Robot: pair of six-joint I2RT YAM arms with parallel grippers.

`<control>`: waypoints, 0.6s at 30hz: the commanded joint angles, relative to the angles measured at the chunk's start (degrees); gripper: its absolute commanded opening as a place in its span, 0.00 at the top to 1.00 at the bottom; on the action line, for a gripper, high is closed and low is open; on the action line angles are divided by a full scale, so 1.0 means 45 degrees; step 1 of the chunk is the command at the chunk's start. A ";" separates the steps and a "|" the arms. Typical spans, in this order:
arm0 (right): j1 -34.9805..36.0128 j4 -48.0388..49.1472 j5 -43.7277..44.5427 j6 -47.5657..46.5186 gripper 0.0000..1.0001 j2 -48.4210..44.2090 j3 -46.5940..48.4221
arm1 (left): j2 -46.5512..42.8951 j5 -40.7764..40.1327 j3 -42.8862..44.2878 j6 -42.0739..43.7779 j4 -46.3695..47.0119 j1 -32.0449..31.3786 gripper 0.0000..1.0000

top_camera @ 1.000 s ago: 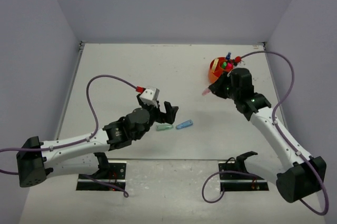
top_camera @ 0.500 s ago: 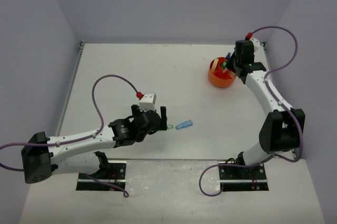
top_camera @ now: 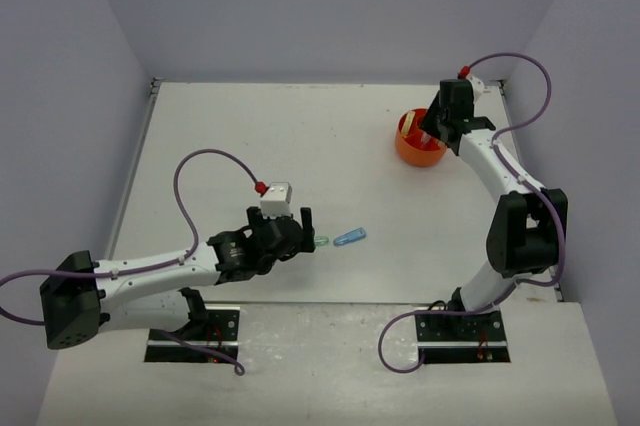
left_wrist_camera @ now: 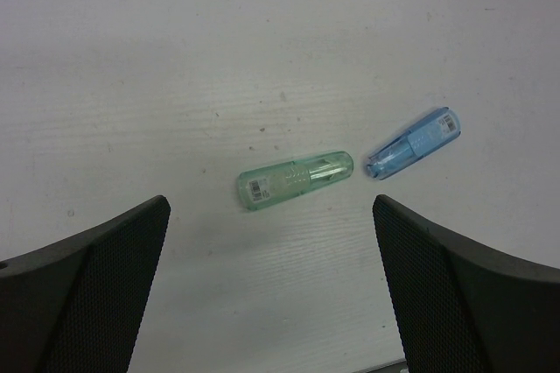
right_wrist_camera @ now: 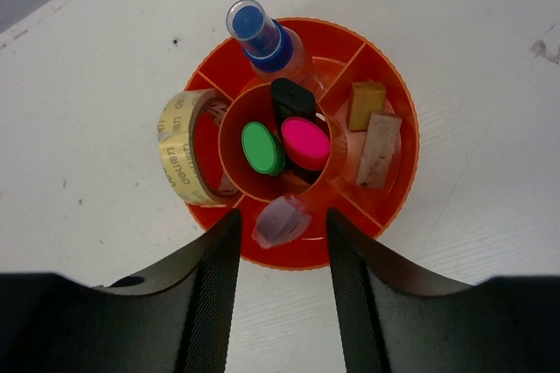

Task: Sort the stationery into containers
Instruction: Place the stationery in the storage box, then pick up the stationery from the center of the board.

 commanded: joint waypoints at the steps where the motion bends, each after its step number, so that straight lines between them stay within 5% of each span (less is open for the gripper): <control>1: 0.0083 0.0604 -0.0103 0.0135 0.49 -0.0303 -0.0210 | 0.0131 -0.0508 0.0084 -0.1326 0.0037 0.0025 0.00; 5: 0.0199 0.0642 -0.0292 0.0172 0.45 -0.1030 -0.0534 | 0.0872 -0.0757 0.0787 -0.3263 -0.1463 0.0026 0.00; 13: 0.0705 0.0036 -0.0951 -0.0023 0.36 -0.3200 -0.1014 | 0.3412 -0.0472 0.3336 -1.0766 -0.6828 0.0026 0.01; 18: 0.0728 0.0053 -0.1862 -0.0004 0.26 -0.4220 -0.1717 | 0.5130 0.0079 0.4853 -1.1876 -0.7618 0.0026 0.03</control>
